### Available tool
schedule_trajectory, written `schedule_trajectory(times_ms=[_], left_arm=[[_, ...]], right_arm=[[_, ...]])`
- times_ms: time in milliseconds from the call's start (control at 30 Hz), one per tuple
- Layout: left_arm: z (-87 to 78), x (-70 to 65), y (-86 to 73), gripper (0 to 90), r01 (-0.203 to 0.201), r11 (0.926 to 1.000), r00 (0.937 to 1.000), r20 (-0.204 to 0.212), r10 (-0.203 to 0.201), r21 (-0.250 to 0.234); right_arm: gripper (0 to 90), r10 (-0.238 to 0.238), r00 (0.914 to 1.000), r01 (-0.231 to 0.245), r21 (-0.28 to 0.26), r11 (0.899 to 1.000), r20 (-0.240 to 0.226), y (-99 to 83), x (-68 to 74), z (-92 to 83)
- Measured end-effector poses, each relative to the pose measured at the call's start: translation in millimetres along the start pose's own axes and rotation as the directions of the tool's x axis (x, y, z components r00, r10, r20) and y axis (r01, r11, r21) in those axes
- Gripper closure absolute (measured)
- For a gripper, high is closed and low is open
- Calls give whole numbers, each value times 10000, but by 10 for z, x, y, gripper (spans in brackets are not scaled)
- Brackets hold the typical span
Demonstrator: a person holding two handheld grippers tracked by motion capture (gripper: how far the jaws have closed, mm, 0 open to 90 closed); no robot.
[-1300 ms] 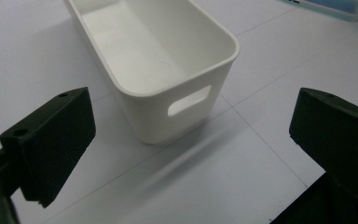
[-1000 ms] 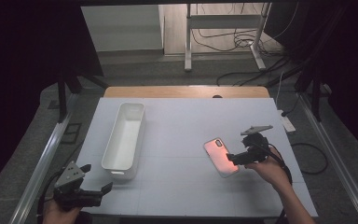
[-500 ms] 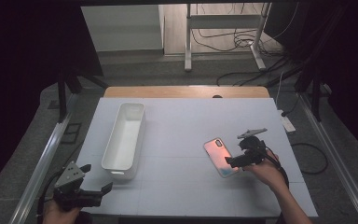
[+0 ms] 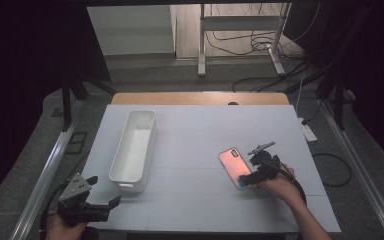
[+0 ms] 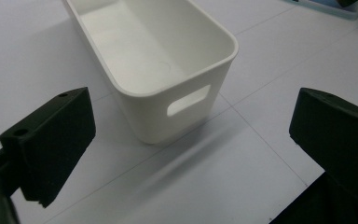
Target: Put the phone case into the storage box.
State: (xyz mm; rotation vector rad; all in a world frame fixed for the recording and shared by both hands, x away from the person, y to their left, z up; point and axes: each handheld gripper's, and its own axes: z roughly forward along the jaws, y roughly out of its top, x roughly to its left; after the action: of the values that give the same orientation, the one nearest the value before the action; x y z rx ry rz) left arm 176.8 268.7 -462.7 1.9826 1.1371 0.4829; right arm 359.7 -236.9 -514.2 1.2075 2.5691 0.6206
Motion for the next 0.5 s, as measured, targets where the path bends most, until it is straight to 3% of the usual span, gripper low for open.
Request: schedule_trajectory(times_ms=[400,433,467,500], left_arm=[[2,0,1,13,-10,10000,10000,14,10,20],[3,-1,1,13,-22,10000,10000,13,22,24],[3,-1,2,13,-27,10000,10000,12,27,32],[4,-2,2,14,-31,10000,10000,8,31,39]], right_arm=[[11,137,9998,-135,212,9997,-122,10,-7,-1],[84,181,9997,-179,187,9997,-140,18,-14,-27],[84,181,9997,-179,187,9997,-140,18,-14,-27],[148,196,9997,-192,236,9995,-146,25,-26,-50]])
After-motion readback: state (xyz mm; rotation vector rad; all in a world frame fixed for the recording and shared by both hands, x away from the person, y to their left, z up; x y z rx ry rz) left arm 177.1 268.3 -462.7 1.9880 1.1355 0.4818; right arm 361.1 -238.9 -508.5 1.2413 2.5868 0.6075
